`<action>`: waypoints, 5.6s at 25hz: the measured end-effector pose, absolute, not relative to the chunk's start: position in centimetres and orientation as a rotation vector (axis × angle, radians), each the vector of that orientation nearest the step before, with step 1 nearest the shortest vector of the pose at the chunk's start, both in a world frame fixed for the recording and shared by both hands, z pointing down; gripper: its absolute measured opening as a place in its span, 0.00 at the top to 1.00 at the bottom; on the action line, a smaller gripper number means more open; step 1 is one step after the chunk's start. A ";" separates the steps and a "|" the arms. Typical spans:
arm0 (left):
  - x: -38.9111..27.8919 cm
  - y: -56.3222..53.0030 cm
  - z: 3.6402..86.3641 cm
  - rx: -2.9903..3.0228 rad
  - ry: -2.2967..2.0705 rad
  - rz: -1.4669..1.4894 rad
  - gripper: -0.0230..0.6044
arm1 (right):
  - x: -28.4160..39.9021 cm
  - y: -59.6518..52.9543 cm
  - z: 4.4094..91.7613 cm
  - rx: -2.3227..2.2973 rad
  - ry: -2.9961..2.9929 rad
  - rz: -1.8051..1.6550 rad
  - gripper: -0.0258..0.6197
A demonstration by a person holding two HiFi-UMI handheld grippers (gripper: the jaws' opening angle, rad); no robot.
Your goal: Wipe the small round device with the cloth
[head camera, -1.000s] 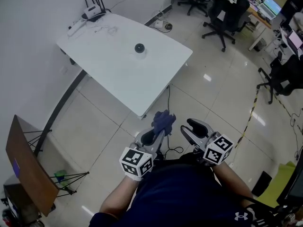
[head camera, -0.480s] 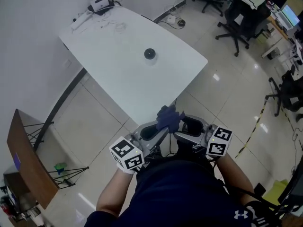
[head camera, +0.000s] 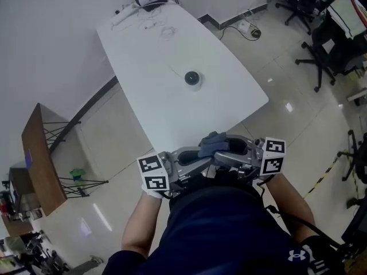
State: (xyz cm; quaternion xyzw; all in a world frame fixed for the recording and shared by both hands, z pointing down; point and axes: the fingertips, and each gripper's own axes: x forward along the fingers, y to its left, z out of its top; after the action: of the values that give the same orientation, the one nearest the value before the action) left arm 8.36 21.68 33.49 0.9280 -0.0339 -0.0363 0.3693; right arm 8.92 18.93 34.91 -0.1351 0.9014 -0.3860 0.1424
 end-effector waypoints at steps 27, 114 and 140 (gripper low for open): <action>-1.7 -1.8 44.4 2.317 -0.916 -0.005 0.70 | 10.2 -3.5 42.9 -1.239 2.632 -1.130 0.78; 0.4 -4.9 49.5 2.307 -1.252 0.529 0.78 | 8.0 -12.7 47.7 -1.155 3.444 -0.442 0.79; 1.0 -5.4 48.4 2.310 -1.163 0.527 0.78 | 10.4 -5.2 61.4 -1.378 3.336 -1.320 0.80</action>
State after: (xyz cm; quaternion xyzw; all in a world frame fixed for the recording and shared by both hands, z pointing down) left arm 1.04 -5.42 48.45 0.8478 -0.4269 0.1934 0.2483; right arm 10.44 -5.23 61.36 -0.3368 0.8152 -0.3226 -0.3435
